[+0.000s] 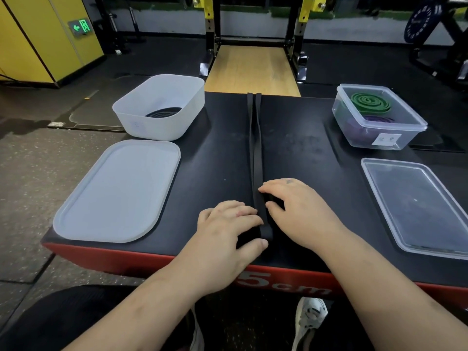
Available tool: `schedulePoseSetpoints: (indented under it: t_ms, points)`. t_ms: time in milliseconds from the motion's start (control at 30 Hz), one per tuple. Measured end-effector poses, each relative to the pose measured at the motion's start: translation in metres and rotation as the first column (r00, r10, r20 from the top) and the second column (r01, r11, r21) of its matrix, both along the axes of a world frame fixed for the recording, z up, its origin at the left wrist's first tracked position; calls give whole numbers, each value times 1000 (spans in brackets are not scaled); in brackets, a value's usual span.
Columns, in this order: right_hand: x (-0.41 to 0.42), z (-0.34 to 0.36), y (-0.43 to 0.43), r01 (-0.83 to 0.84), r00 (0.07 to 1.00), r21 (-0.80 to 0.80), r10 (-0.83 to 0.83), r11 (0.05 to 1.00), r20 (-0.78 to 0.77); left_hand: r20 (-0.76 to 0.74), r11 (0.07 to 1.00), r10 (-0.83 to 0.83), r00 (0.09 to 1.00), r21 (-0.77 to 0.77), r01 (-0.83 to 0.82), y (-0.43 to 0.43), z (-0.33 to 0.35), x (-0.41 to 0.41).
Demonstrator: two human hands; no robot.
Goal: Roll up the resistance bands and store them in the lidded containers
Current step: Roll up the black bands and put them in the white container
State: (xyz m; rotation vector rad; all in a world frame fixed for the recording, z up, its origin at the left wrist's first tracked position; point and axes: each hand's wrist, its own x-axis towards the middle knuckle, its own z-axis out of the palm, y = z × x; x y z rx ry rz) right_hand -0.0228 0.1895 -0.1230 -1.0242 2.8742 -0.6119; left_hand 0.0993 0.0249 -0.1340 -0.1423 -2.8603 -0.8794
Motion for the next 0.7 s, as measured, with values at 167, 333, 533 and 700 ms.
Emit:
schedulePoseSetpoints:
  t_ms: [167, 333, 533, 700]
  points:
    - [14, 7, 14, -90, 995, 12, 89, 996, 54, 5, 1000, -2, 1000, -3, 2, -1, -1, -2]
    - [39, 19, 39, -168, 958, -44, 173, 985, 227, 4, 1000, 3, 1000, -16, -3, 0, -1, -3]
    - [40, 3, 34, -91, 980, -104, 108, 990, 169, 7, 999, 35, 999, 4, -35, 1, -1, -4]
    - [35, -1, 31, -104, 985, -82, 114, 991, 128, 24, 999, 46, 999, 14, -46, 0, 3, -6]
